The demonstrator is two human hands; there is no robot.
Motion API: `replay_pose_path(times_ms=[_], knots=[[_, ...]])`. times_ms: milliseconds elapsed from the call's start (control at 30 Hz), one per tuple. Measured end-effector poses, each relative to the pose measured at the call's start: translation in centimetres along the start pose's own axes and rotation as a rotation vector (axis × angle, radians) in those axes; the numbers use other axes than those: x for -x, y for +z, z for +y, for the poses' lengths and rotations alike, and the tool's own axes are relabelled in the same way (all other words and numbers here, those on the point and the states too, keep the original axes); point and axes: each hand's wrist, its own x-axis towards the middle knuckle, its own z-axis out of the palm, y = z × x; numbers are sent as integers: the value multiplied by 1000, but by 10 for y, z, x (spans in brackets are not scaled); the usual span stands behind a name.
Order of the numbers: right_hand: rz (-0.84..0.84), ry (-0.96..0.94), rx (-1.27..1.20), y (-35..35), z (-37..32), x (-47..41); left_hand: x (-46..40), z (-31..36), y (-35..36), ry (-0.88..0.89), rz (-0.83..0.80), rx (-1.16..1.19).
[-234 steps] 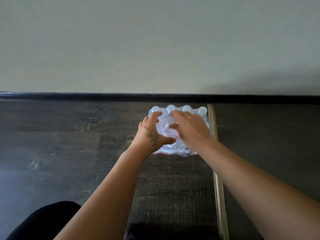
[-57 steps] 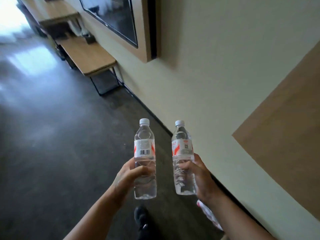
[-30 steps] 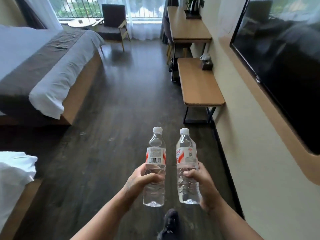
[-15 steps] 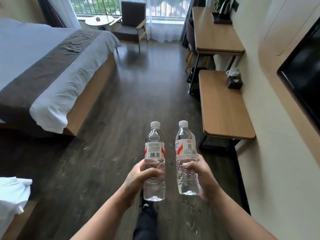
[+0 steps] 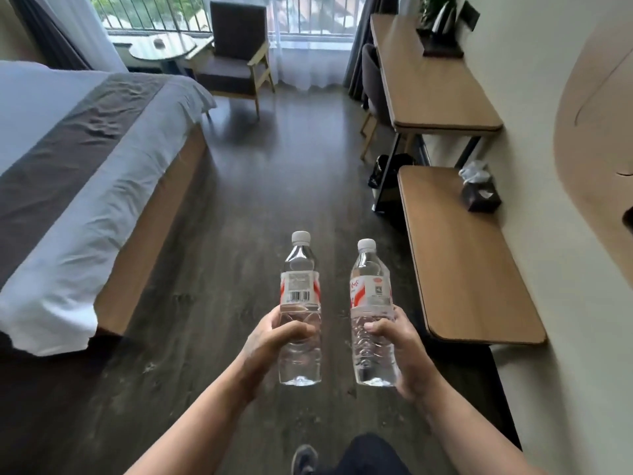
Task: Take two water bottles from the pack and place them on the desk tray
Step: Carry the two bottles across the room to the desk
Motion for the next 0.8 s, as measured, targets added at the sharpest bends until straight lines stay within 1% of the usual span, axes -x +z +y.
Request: replay_pose_path(times_ms=[67, 233, 367, 567, 800], knots=[[-12, -16, -3, 6, -19, -26, -28, 17, -5, 14, -18, -14], [-8, -31, 14, 10, -84, -145, -148, 69, -13, 25, -20, -88], [5, -31, 16, 2, -138, -245, -249, 113, -2, 18, -36, -89], [-10, -39, 100, -5, -237, -375, -384, 197, 22, 17, 9, -62], [8, -42, 55, 3, -332, -503, -515, 286, 21, 26, 43, -89]])
